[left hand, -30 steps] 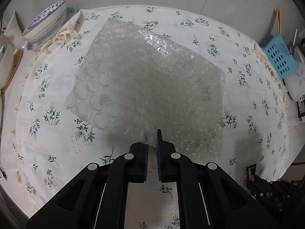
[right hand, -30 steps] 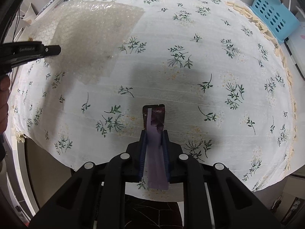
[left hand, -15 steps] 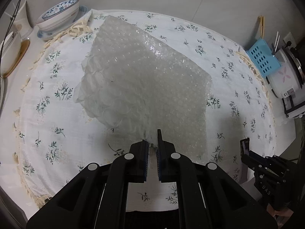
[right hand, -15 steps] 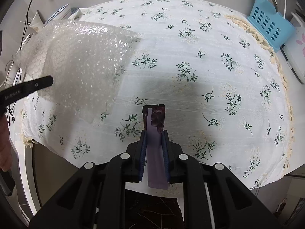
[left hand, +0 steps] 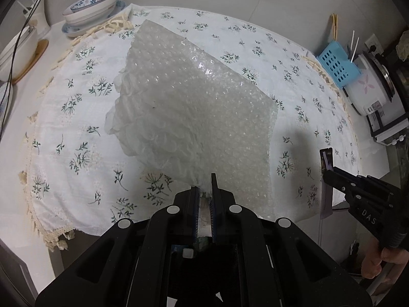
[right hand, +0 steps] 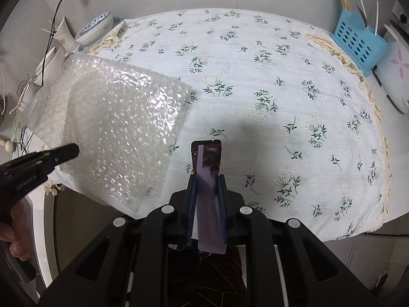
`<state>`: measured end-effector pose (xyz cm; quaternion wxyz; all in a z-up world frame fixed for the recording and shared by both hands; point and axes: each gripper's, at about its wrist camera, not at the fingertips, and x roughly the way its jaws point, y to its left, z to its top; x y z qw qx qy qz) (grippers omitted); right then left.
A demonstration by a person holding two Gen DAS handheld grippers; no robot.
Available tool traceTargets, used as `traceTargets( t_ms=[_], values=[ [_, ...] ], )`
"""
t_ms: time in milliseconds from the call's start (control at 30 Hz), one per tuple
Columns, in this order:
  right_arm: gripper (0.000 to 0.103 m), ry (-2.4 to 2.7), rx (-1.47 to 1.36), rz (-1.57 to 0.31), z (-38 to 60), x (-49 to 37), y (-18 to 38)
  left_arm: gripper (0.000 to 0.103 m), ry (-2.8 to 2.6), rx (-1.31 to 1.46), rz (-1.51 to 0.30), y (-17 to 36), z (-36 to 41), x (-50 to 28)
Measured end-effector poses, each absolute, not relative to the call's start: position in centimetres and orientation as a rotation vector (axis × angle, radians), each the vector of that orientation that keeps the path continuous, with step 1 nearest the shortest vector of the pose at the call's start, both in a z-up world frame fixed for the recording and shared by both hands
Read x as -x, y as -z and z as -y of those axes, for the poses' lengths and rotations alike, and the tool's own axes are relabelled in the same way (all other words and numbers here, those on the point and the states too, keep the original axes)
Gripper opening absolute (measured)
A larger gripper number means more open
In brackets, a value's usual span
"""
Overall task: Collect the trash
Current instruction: 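Lift the bubble wrap and purple packet and carry them down toward the bin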
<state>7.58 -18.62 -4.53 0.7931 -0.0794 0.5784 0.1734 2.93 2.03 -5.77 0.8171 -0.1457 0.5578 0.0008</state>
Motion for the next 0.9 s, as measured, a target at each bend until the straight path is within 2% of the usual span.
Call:
traceTargets(
  t_ms=[533, 900],
  values=[
    [0.015, -0.39, 0.161, -1.213, 16.8, -2.3, 3.2, 0.006, 0.052, 0.272, -1.18, 5.1, -2.0, 3.9],
    [0.015, -0.407, 0.172, -1.231, 16.1, 1.5, 4.9, 0.006, 0.087, 0.247, -1.209, 6.6, -1.8, 8.8]
  ],
)
